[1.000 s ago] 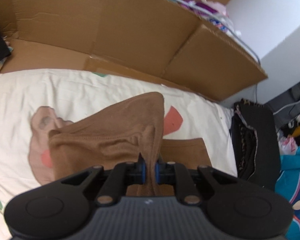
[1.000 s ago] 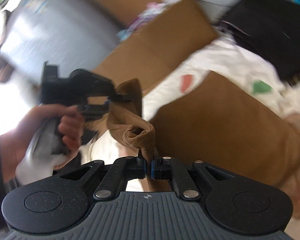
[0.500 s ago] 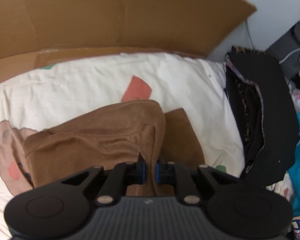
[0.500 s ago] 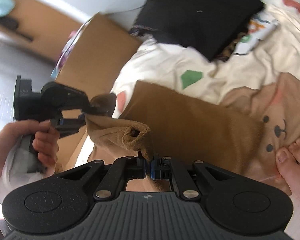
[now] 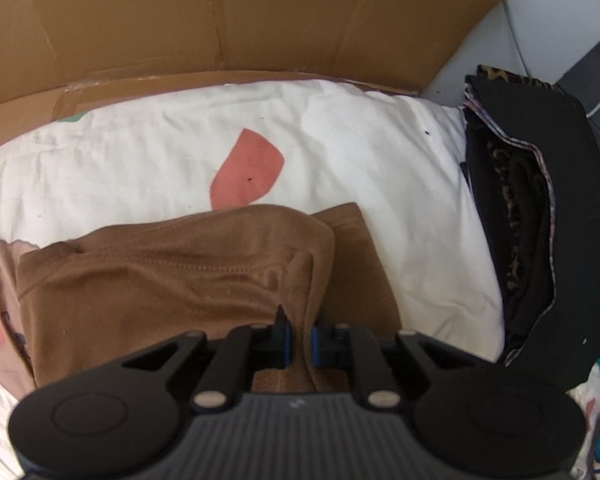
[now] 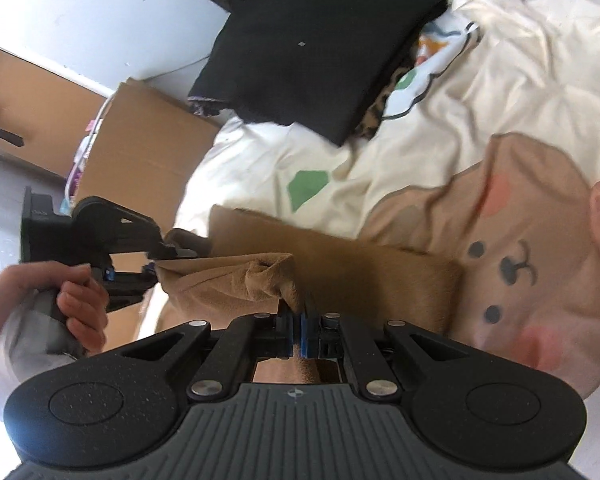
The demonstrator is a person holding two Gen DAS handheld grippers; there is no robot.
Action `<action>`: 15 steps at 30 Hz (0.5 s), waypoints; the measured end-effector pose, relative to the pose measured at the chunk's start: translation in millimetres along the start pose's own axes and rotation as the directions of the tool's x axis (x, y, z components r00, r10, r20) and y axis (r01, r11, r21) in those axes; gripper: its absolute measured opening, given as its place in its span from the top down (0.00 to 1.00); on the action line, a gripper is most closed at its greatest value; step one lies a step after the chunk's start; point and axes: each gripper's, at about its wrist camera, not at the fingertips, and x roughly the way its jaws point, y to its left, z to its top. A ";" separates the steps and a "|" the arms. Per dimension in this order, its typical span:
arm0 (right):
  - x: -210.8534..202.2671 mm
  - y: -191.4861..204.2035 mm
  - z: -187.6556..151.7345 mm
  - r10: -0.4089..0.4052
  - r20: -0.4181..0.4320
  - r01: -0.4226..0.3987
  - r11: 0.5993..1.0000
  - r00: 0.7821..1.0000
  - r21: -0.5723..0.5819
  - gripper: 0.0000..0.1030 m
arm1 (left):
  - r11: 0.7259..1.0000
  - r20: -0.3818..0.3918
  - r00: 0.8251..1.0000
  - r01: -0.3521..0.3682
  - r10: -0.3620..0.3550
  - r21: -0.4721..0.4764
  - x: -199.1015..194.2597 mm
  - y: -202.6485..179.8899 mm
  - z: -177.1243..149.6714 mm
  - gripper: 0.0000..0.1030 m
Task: Fold clothes
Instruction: 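Lift the shirt edge with both tools and fold it over the shirt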
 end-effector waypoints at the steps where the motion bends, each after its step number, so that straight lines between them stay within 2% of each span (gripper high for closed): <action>1: -0.9 -1.5 -1.1 -0.013 0.004 0.013 1.000 1.000 0.012 1.00 | 1.000 0.004 1.000 -0.007 0.007 -0.001 0.8 -3.5 -1.1 0.89; 7: -5.2 -10.6 -5.0 -0.081 0.021 0.080 0.995 0.996 0.062 1.00 | 0.999 0.019 0.999 -0.032 0.033 -0.027 5.9 -23.1 -13.1 0.89; 15: -8.2 -30.7 -2.8 -0.110 0.020 0.106 0.985 0.994 0.139 1.00 | 0.997 -0.008 0.997 -0.074 0.075 0.036 22.0 -49.0 -16.8 0.88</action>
